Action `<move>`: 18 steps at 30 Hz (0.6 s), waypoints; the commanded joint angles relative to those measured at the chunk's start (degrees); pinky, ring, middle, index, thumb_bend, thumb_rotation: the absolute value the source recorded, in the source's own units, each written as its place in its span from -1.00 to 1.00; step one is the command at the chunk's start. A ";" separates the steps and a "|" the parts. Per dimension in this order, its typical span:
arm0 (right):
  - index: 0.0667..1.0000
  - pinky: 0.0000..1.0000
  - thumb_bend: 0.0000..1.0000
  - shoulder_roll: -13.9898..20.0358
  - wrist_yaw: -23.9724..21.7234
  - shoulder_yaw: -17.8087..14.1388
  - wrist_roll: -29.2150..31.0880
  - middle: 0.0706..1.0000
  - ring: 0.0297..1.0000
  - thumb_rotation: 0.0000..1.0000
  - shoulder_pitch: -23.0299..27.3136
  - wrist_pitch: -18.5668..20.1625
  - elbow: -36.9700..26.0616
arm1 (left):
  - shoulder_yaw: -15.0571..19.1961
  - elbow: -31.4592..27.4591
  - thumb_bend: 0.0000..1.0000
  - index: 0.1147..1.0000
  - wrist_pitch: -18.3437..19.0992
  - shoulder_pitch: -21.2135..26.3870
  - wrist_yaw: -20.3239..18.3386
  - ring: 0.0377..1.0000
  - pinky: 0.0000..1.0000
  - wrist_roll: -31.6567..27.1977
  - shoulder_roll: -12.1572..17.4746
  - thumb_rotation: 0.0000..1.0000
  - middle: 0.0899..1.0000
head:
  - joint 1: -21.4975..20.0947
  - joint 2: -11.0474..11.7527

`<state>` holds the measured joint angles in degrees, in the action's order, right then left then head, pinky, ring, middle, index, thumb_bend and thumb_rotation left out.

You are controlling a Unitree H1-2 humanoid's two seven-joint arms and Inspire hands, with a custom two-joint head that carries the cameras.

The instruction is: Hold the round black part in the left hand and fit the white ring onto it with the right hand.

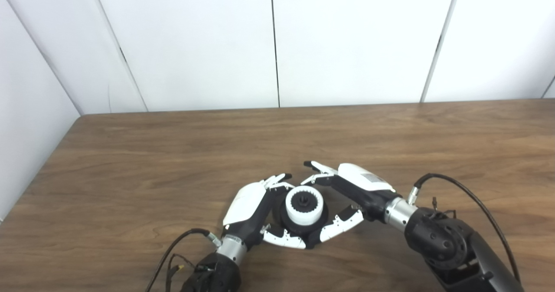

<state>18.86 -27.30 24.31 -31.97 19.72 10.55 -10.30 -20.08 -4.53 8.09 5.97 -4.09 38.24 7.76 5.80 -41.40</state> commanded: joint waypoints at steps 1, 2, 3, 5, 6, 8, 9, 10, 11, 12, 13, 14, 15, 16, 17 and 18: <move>0.91 0.73 1.00 0.81 -1.63 0.66 -0.86 1.00 0.97 -0.01 0.72 0.44 0.70 | -0.65 0.68 0.82 0.11 1.15 -0.36 -2.02 0.89 0.88 -0.49 0.07 -0.38 0.85 | 0.05 -0.05; 0.91 0.73 1.00 0.85 -1.60 0.60 -0.78 1.00 0.97 -0.02 0.72 0.48 0.73 | -0.66 0.67 0.82 0.11 1.25 -0.32 -2.08 0.89 0.88 -0.45 0.06 -0.38 0.85 | -0.02 -0.01; 0.91 0.72 1.00 0.91 -1.61 0.55 -0.74 1.00 0.97 -0.02 0.72 0.57 0.71 | -0.68 0.68 0.81 0.12 1.29 -0.30 -2.11 0.89 0.88 -0.43 0.06 -0.38 0.85 | -0.06 0.01; 0.90 0.72 1.00 1.01 -1.58 0.44 -0.73 1.00 0.98 -0.02 0.69 0.67 0.68 | -0.70 0.72 0.81 0.12 1.27 -0.26 -2.07 0.89 0.88 -0.39 0.05 -0.38 0.85 | -0.13 0.02; 0.90 0.71 1.00 1.09 -1.53 0.36 -0.75 1.00 0.97 -0.01 0.62 0.73 0.64 | -0.70 0.75 0.81 0.12 1.19 -0.28 -2.01 0.89 0.88 -0.42 0.05 -0.38 0.85 | -0.16 0.04; 0.92 0.70 1.00 1.20 -1.12 -0.06 -0.49 1.00 0.96 -0.01 0.32 0.63 0.69 | -0.69 0.91 0.81 0.12 0.94 -0.26 -1.82 0.89 0.88 -0.44 0.08 -0.38 0.85 | -0.18 0.11; 0.94 0.70 1.00 1.24 -0.90 -0.30 -0.29 1.00 0.96 -0.01 0.14 0.57 0.70 | -0.69 0.95 0.81 0.12 0.92 -0.25 -1.81 0.89 0.87 -0.44 0.09 -0.37 0.85 | -0.18 0.11; 0.96 0.70 1.00 1.33 -0.58 -0.56 -0.18 1.00 0.97 -0.03 -0.13 0.43 0.68 | -0.71 0.83 0.81 0.12 1.05 -0.31 -1.87 0.89 0.87 -0.42 0.04 -0.38 0.85 | -0.30 0.33; 0.96 0.69 1.00 1.44 -0.19 -0.74 -0.34 1.00 0.96 -0.04 -0.37 0.30 0.64 | -0.71 0.72 0.80 0.12 1.19 -0.36 -1.95 0.89 0.88 -0.44 -0.01 -0.38 0.85 | -0.30 0.33; 0.98 0.72 1.00 1.58 0.07 -0.87 -0.67 0.99 0.95 -0.06 -0.61 0.34 0.51 | -0.70 0.68 0.81 0.11 1.18 -0.40 -1.94 0.89 0.89 -0.51 -0.03 -0.38 0.85 | -0.36 0.46; 0.99 0.75 1.00 1.73 0.33 -1.01 -1.02 0.99 0.96 -0.07 -0.84 0.37 0.34 | -0.66 0.67 0.81 0.11 1.12 -0.45 -1.94 0.90 0.89 -0.63 -0.04 -0.38 0.85 | -0.36 0.46; 0.99 0.78 1.00 1.85 0.53 -1.11 -1.22 0.99 0.96 -0.08 -1.00 0.40 0.23 | -0.63 0.70 0.81 0.11 1.06 -0.46 -1.93 0.90 0.89 -0.70 -0.03 -0.38 0.85 | -0.41 0.74; 1.00 0.80 1.00 1.94 0.75 -1.25 -1.22 0.99 0.96 -0.09 -1.16 0.41 0.20 | -0.60 0.78 0.81 0.11 0.91 -0.44 -1.86 0.90 0.89 -0.74 0.02 -0.37 0.85 | -0.39 0.72; 1.00 0.81 1.00 2.04 0.99 -1.44 -1.09 0.99 0.97 -0.08 -1.34 0.30 0.22 | -0.59 0.82 0.81 0.11 0.81 -0.44 -1.83 0.89 0.88 -0.78 0.06 -0.37 0.85 | -0.39 0.72; 1.00 0.80 1.00 2.12 1.24 -1.69 -0.88 0.99 0.97 -0.07 -1.57 0.17 0.25 | -0.60 0.86 0.81 0.11 0.74 -0.44 -1.81 0.89 0.88 -0.76 0.10 -0.36 0.85 | -0.39 0.72; 1.00 0.79 1.00 2.10 1.43 -1.83 -0.77 0.99 0.97 -0.07 -1.67 0.07 0.36 | -0.57 0.97 0.81 0.11 0.65 -0.40 -1.79 0.89 0.88 -0.79 0.16 -0.35 0.85 | -0.40 0.79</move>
<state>19.11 -26.23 23.49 -31.10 18.22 9.90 -10.52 -20.11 -4.51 8.18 6.02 -4.15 38.13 7.65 5.36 -40.52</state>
